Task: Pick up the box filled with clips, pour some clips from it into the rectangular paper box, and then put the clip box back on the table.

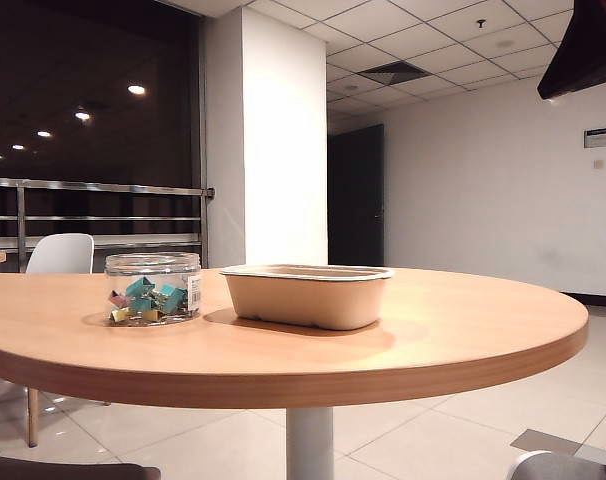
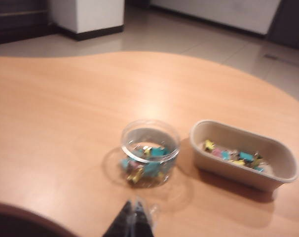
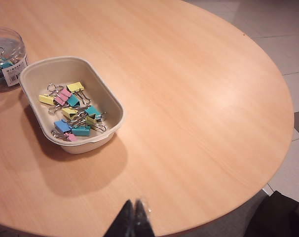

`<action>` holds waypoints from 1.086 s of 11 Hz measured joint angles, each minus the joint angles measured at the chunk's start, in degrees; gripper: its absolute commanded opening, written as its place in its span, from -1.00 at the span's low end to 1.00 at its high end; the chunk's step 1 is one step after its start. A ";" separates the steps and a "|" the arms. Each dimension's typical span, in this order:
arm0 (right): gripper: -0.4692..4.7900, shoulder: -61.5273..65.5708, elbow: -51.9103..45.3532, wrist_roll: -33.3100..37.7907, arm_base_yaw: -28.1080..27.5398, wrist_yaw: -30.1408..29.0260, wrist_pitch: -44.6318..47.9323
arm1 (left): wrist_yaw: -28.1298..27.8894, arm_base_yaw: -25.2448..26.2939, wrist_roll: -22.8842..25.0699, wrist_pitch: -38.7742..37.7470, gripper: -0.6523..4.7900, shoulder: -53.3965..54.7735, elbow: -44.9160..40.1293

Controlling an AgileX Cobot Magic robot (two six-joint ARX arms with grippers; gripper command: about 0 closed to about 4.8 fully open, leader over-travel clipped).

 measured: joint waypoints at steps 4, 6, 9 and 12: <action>-0.82 0.00 0.00 0.00 0.00 0.00 0.00 | -0.72 0.02 0.02 2.25 -0.78 -1.46 -4.87; -0.82 0.00 0.00 0.00 0.00 0.00 -0.02 | -0.94 3.63 0.02 6.78 -0.78 -3.39 -9.33; -0.82 0.00 0.00 0.00 0.00 0.00 -0.02 | 1.84 13.66 0.04 11.41 -0.78 -7.32 -13.77; -0.82 -0.15 0.04 0.00 -0.04 -0.02 -0.46 | 2.38 19.65 5.79 6.78 -0.78 -12.79 -18.95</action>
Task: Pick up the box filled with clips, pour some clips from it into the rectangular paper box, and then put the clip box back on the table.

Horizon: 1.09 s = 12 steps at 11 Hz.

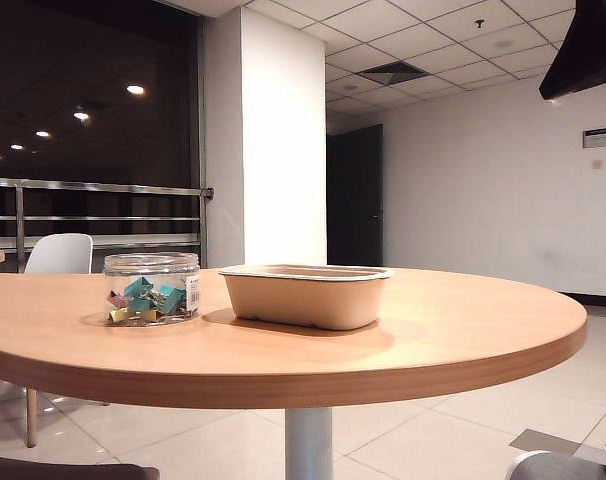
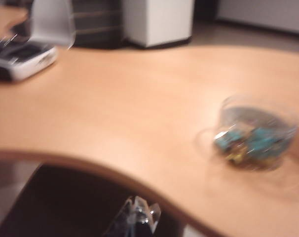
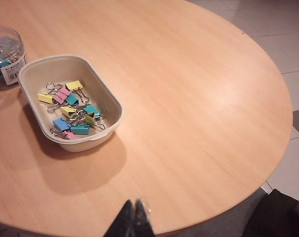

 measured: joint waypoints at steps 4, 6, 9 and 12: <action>-0.82 -0.02 0.00 0.00 0.00 0.00 0.00 | -0.68 0.00 0.00 -3.13 -0.78 0.00 0.04; -0.82 -0.68 -0.98 0.00 -1.38 -0.22 2.12 | -0.59 0.00 0.00 -3.15 -0.78 0.00 0.04; -0.82 -10.73 -13.44 0.02 -6.69 0.70 19.37 | -0.66 0.00 0.00 -3.17 -0.78 0.00 0.04; -0.82 -38.29 -28.20 1.57 -22.71 0.09 8.17 | -0.61 0.00 0.00 -3.17 -0.78 0.00 0.04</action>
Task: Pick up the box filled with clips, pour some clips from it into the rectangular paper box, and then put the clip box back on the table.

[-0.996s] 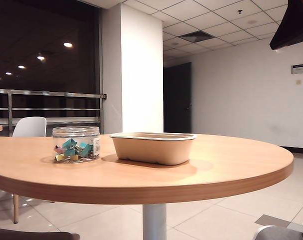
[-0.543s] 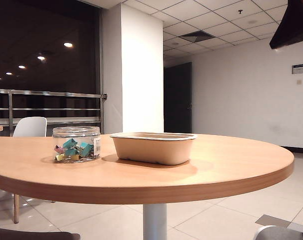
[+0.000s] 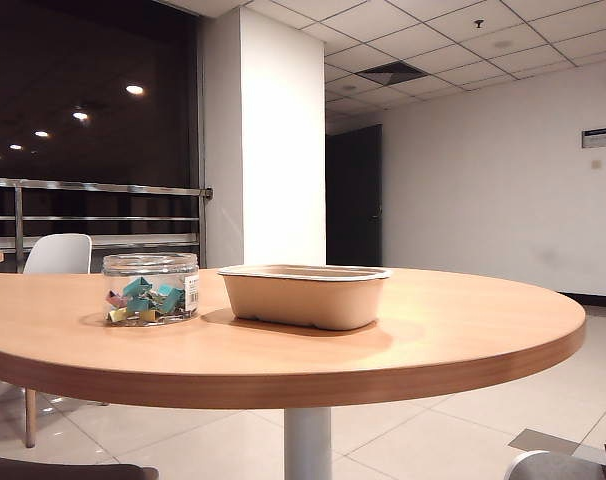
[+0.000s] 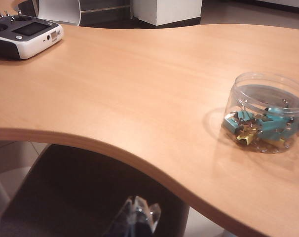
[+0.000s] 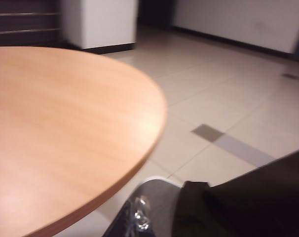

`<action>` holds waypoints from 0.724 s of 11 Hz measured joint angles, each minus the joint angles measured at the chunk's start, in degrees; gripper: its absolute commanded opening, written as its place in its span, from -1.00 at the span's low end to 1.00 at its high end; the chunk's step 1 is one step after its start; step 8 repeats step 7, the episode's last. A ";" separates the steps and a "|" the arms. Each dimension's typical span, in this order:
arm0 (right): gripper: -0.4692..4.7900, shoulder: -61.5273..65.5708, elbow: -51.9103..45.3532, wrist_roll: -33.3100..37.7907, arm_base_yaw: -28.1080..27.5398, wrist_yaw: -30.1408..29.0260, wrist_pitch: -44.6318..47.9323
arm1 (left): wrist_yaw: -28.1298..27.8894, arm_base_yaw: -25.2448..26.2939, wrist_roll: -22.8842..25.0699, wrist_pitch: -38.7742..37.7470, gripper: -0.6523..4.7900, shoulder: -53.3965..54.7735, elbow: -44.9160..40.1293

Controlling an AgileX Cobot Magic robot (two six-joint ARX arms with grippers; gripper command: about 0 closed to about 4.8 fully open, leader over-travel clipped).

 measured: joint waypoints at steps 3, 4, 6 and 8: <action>-0.82 -3.08 -3.93 5.35 -2.34 -0.04 -1.44 | -0.02 0.00 0.02 -0.02 -0.78 0.00 0.00; -0.82 -3.08 -3.93 5.55 -2.36 -0.04 -1.51 | -0.02 0.00 0.02 0.00 -0.78 0.00 0.00; -0.82 -3.08 -3.93 5.55 -2.36 -0.04 -1.51 | -0.02 0.00 0.02 0.00 -0.78 0.00 0.00; -0.82 -3.08 -3.93 5.55 -2.36 -0.04 -1.51 | -0.02 0.00 0.02 0.00 -0.78 0.00 0.00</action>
